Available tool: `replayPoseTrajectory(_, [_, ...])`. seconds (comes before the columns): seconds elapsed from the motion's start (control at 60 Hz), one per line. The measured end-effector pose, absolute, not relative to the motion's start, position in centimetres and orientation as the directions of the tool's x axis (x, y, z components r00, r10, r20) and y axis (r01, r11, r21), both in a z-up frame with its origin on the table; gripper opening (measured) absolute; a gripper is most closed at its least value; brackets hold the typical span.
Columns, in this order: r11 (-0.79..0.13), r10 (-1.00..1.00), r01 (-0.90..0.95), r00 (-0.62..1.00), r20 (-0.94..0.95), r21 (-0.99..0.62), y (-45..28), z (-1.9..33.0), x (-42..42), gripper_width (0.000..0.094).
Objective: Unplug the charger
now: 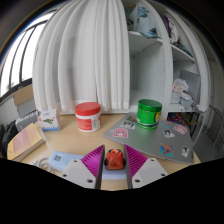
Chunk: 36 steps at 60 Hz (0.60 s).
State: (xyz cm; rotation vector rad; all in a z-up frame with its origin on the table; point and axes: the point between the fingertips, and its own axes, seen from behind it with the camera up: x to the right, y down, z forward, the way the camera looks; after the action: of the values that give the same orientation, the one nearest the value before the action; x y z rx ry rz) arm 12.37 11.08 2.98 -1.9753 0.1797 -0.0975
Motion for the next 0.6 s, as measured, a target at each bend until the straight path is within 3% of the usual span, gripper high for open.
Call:
replayPoseTrajectory(0.1, [-0.439, -0.222, -0.059, 0.974, 0.045, -0.897, 11.5, 2.2, 13.1, 0.0319])
replayPoseTrajectory(0.2, [-0.430, -0.218, -0.082, 0.976, 0.015, -0.899, 11.3, 2.3, 13.1, 0.0311])
replayPoseTrajectory(0.317, [-0.412, -0.220, -0.131, 0.975, -0.041, -0.902, 11.6, 2.4, 13.1, 0.0126])
replayPoseTrajectory(0.467, [-0.424, -0.257, -0.145, 0.966, -0.035, -0.894, 11.3, 2.8, 13.4, 0.0100])
replayPoseTrajectory(0.517, [-0.362, -0.263, -0.078, 0.965, 0.022, -0.929, 10.5, 8.3, 13.5, 0.0101])
replayPoseTrajectory(0.6, [-0.121, -0.260, 0.102, 0.957, 0.130, -0.988, 7.5, 24.3, 12.4, 0.0101])
